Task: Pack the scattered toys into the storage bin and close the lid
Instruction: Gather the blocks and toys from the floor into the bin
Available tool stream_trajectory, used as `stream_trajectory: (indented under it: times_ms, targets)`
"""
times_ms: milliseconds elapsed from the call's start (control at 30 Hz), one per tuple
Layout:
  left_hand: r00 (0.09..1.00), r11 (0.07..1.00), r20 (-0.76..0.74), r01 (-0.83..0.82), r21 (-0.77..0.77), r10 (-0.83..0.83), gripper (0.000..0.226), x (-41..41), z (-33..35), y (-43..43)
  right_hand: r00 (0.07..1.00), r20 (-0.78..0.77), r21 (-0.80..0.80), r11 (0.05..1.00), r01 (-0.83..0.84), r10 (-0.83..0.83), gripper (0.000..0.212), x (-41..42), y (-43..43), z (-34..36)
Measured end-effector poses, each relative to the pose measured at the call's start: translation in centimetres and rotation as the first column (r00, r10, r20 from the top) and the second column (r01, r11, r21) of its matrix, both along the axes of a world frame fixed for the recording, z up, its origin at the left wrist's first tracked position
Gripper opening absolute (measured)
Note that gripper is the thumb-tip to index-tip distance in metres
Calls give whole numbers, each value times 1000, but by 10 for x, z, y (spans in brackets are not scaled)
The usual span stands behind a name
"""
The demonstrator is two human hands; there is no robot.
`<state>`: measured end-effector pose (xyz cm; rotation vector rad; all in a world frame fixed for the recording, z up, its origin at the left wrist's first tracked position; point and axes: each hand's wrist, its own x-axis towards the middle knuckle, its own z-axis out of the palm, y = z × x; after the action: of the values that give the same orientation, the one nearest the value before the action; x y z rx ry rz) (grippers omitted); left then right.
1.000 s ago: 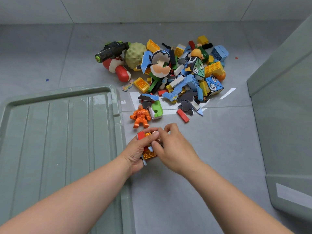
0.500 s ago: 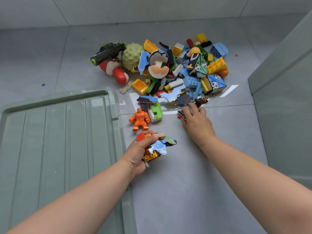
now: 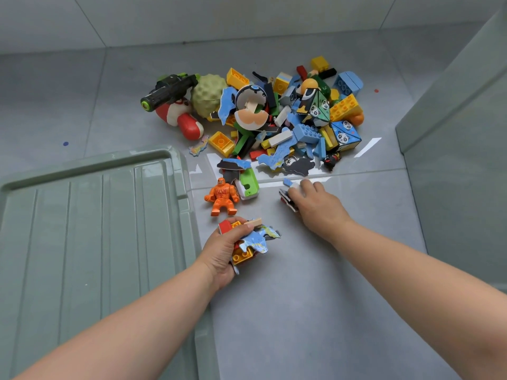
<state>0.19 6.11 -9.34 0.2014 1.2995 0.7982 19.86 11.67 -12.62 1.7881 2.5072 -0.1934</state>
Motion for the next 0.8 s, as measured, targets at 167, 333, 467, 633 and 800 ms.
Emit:
stream_trajectory:
  times_ms: [167,333,467,633,800]
  targets:
    - [995,1000,-98,-24,-15,22,18,4,-4,0,978,-173,-74,992,105,-117,36,2,-21,-4]
    - [984,998,-175,-47,-37,40,16,7,-2,-1,845,-371,-175,923,342,-384,21,2,-31,-2]
    - [982,999,-190,-27,-46,18,16,9,0,-1,618,-593,-280,852,443,-516,28,-2,-40,3]
    - [981,998,-189,-49,-44,39,17,8,-1,0,439,-693,-319,789,525,-572,39,-13,-43,16]
    - [1000,1000,23,-21,21,21,10,7,7,1,197,-852,-409,851,330,-485,23,-46,-66,45]
